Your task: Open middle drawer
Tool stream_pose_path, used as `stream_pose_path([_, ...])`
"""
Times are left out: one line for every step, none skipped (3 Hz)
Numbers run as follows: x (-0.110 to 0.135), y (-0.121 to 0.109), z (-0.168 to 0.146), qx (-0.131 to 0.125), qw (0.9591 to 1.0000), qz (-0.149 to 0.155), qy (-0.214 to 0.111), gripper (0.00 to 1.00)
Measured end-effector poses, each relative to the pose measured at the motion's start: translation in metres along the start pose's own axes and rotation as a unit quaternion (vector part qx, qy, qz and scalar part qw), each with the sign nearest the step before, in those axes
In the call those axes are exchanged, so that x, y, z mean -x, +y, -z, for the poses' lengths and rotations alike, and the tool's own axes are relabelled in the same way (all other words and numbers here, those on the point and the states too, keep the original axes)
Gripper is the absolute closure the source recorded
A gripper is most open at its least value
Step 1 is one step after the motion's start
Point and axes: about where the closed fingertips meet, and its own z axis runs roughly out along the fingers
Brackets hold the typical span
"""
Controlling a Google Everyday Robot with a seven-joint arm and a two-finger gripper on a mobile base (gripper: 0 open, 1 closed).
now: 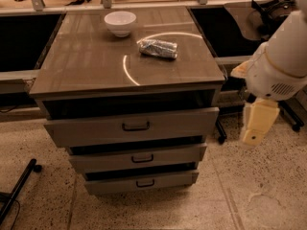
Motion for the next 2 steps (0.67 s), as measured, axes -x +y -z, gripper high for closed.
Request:
stream_pose_path([-0.003,0.002,-0.054,0.026,0.9994,0.023,0.002,0.00])
stream_pose_path([-0.007,0.008,-0.110,0.047,0.9980,0.039,-0.014,0.00])
